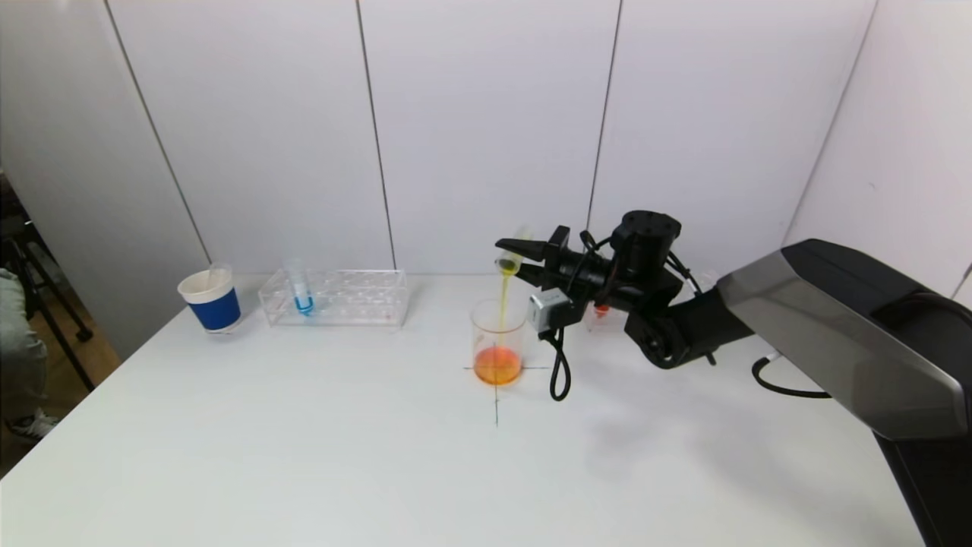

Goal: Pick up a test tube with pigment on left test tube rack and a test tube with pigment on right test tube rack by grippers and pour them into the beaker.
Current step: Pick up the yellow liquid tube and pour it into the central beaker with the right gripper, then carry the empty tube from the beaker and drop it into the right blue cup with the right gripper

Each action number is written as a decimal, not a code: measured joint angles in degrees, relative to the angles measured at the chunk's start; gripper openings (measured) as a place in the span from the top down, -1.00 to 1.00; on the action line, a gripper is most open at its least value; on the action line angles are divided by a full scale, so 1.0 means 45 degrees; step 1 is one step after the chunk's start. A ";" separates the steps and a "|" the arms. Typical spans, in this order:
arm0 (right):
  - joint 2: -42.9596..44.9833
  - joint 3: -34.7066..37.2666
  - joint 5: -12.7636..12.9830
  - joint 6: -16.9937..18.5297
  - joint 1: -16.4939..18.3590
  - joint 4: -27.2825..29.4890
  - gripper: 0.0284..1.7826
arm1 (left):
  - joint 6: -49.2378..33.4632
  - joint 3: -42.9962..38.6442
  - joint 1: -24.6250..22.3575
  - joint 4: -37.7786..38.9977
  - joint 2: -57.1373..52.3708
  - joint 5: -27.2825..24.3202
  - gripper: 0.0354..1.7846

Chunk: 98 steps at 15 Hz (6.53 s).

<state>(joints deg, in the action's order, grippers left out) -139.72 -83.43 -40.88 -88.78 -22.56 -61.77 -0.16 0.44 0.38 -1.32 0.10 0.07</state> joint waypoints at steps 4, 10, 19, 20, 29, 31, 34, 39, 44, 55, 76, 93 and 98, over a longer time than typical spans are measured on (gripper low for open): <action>0.0030 -0.0014 0.0116 -0.0442 -0.0049 0.0005 0.46 | 0.0005 0.0000 0.0000 0.0000 0.0000 0.0000 -0.98; 0.0087 -0.0087 0.0479 -0.1333 -0.0122 0.0008 0.46 | 0.0005 0.0000 0.0000 0.0000 0.0000 0.0000 -0.98; 0.0176 -0.0268 0.0504 -0.2081 -0.0098 0.0019 0.46 | 0.0005 0.0000 0.0000 0.0000 0.0000 -0.0005 -0.98; 0.0184 -0.0257 0.0504 -0.2081 -0.0098 0.0019 0.46 | 0.0000 0.0000 0.0000 0.0000 0.0000 -0.0005 -0.98; 0.0301 0.0011 0.0645 -0.0992 -0.0192 0.0081 0.46 | 0.0000 0.0000 0.0000 0.0000 0.0000 0.0005 -0.98; 0.0550 0.0336 0.1122 0.0393 -0.0295 -0.0041 0.46 | 0.0005 0.0000 0.0000 0.0000 0.0000 -0.0005 -0.98; 0.1165 0.0753 0.2544 0.2725 -0.0447 -0.0060 0.46 | 0.0000 0.0000 -0.0005 0.0000 0.0000 0.0000 -0.98; 0.2322 0.0864 0.5526 0.5960 -0.0558 0.0471 0.46 | 0.0000 0.0000 -0.0005 0.0000 0.0000 0.0000 -0.98; 0.4007 0.0832 0.7675 0.8753 -0.0680 0.3695 0.46 | 0.0000 0.0000 -0.0005 0.0000 0.0000 0.0000 -0.98; 0.6867 0.0409 1.0430 1.5932 0.0769 0.7179 0.46 | 0.0000 0.0000 -0.0005 0.0000 0.0000 0.0000 -0.98; 0.5532 0.0509 1.0557 1.9589 0.7358 0.9368 0.46 | 0.0005 0.0000 -0.0005 0.0000 0.0000 0.0000 -0.98; 0.3283 0.0926 1.0590 1.9565 0.7634 0.7090 0.46 | 0.0000 0.0000 -0.0005 0.0000 0.0000 0.0000 -0.98; 0.2774 0.0796 1.0600 1.9584 0.7702 0.7062 0.46 | 0.0000 0.0000 -0.0005 0.0000 0.0000 0.0000 -0.98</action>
<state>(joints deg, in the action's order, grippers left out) -127.23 -79.85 6.83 -0.66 12.09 -29.99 -0.16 0.44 0.35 -1.32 0.10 0.07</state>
